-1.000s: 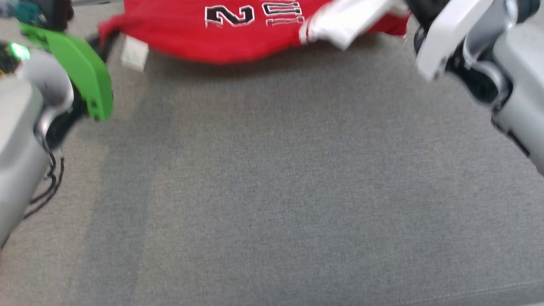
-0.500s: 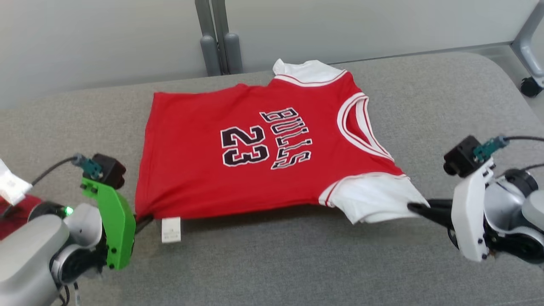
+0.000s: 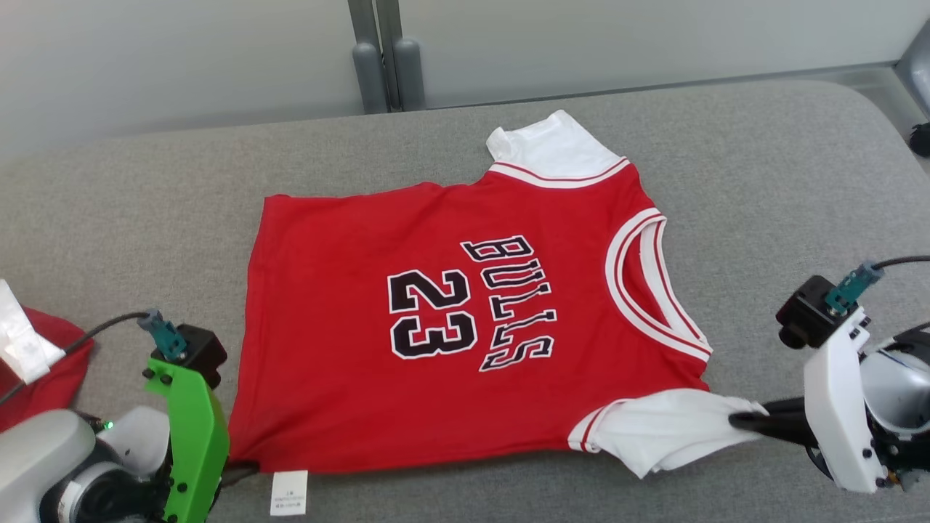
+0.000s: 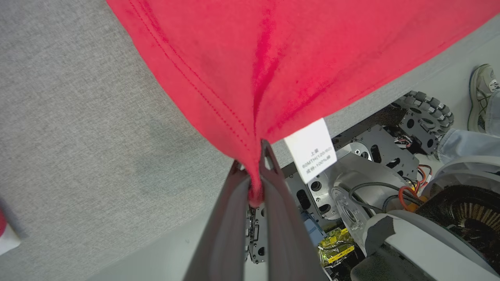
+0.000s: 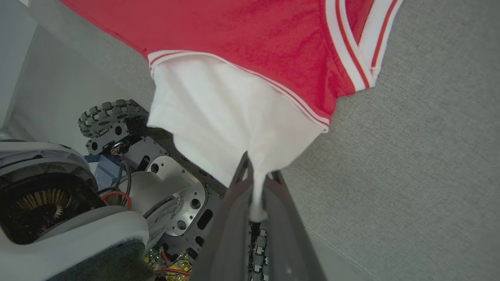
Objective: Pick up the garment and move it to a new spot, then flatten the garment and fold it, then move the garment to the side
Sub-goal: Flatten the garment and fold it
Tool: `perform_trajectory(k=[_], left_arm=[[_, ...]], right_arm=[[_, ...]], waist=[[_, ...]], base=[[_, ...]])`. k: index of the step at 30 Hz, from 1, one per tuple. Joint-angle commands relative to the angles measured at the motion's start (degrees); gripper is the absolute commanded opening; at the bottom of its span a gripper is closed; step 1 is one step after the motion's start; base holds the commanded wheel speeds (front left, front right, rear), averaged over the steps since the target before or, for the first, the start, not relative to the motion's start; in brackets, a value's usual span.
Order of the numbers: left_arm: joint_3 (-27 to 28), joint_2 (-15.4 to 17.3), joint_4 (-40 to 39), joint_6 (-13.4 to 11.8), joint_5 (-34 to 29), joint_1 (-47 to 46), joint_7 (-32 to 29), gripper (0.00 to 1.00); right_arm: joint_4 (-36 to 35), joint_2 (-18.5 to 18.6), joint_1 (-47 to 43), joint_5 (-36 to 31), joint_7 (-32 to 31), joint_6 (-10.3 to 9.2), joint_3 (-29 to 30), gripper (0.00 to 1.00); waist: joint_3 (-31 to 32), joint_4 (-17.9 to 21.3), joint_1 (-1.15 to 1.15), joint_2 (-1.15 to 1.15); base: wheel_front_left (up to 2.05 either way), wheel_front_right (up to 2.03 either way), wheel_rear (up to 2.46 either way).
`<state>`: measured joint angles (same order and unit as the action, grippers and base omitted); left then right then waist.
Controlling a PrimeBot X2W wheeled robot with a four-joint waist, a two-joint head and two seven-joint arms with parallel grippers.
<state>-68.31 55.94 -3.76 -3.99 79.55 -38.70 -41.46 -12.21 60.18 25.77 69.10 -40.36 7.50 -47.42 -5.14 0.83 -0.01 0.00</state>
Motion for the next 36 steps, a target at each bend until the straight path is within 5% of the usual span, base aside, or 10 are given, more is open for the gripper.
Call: perform_trajectory(k=[1,12,21,23,25,26,27,28,29,36], left_arm=[[0.5,-0.3,0.7,0.3,1.2,-2.3,-2.2,0.00],[2.6,-9.0,13.9,2.0,4.6,-16.6,-16.3,0.00],[4.1,-14.7,22.9,3.5,5.9,-21.3,-18.0,0.00],[4.8,-15.6,24.7,4.0,6.5,-21.6,-17.3,0.18],[5.0,-16.3,26.1,4.5,6.8,-21.6,-16.9,0.78],[4.9,-16.7,26.8,4.6,6.5,-21.6,-16.8,1.00],[4.7,-16.9,27.3,4.8,6.3,-21.4,-16.6,1.00],[4.7,-17.1,27.9,5.0,6.1,-21.2,-16.3,1.00],[4.6,-17.2,28.3,5.3,5.9,-20.9,-15.8,1.00],[6.0,-16.2,28.7,8.3,2.8,-18.5,-7.3,1.00]], right_arm=[[-0.1,-1.8,2.1,0.4,-1.7,-0.02,2.0,0.00],[14.1,-15.3,17.4,-4.6,-19.9,-0.01,10.2,0.00],[23.0,-23.1,23.1,-10.1,-23.7,-0.01,14.6,0.00],[24.1,-24.6,23.5,-11.4,-23.5,-0.01,15.2,0.00],[25.0,-25.7,23.6,-12.3,-23.0,-0.01,15.7,0.00],[25.3,-26.3,23.6,-12.9,-22.2,-0.01,16.0,0.07],[25.7,-26.8,23.3,-13.1,-21.7,-0.01,16.0,0.33],[26.1,-27.5,22.8,-13.4,-21.0,-0.01,16.0,0.84],[26.3,-27.8,22.4,-13.8,-20.2,-0.01,16.1,1.00],[26.9,-29.4,18.8,-16.5,-7.5,-0.01,17.0,1.00]], waist=[[-3.7,-0.8,0.01,0.00],[-14.1,-2.6,0.01,0.00],[-16.3,-2.8,0.01,0.00],[-16.1,-2.7,0.01,0.00],[-15.7,-2.5,0.01,0.00],[-15.4,-2.4,0.01,0.00],[-14.9,-2.4,0.01,0.00],[-14.4,-2.4,0.01,0.00],[-13.8,-2.3,0.01,0.00],[-6.8,-2.1,0.01,0.00]], base=[[0.00,0.00,0.00],[0.00,0.00,0.00],[0.00,0.00,0.00],[0.00,0.00,0.00],[0.00,0.00,0.00],[0.00,0.00,0.00],[0.00,0.00,0.00],[0.00,0.00,0.00],[0.00,0.00,0.00],[0.00,0.00,0.00]])
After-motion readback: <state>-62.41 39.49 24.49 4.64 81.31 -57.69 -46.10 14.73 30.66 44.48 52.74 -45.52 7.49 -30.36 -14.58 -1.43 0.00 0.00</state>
